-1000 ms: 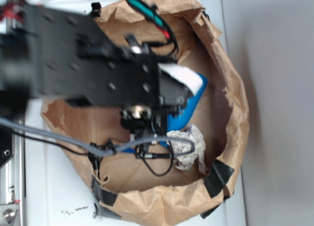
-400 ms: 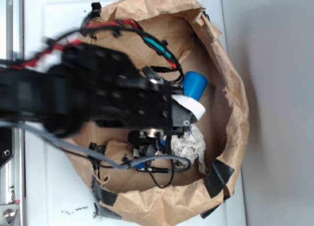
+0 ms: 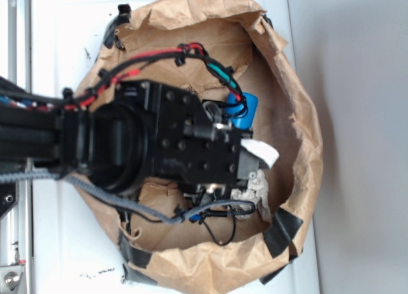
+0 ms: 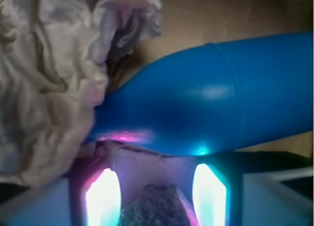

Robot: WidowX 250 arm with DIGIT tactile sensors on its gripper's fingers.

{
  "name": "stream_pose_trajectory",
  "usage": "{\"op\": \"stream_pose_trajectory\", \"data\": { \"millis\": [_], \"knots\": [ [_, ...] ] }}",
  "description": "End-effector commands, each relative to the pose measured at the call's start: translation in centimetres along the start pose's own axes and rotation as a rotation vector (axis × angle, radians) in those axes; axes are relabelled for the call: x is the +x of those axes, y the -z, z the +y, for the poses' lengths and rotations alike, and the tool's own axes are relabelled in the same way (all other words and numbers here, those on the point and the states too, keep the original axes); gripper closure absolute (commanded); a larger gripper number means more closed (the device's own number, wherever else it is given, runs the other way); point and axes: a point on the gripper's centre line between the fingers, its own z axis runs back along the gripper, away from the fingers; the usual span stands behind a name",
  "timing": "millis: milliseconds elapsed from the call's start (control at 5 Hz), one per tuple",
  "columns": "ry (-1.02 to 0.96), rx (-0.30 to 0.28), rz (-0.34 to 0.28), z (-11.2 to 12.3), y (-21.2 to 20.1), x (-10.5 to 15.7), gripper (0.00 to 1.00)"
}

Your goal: Grab the rock.

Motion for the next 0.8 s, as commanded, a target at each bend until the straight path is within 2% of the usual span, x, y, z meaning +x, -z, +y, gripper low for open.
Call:
{"op": "stream_pose_trajectory", "data": {
  "millis": [0,200,400,600],
  "knots": [
    [-0.012,0.015,-0.120,1.9,-3.1,1.0,1.00],
    [-0.041,-0.014,-0.166,3.2,-4.6,1.2,1.00],
    [-0.065,-0.039,-0.181,4.1,-5.3,1.3,0.85],
    [-0.076,-0.069,-0.183,3.6,-5.5,1.1,0.00]
  ]
}}
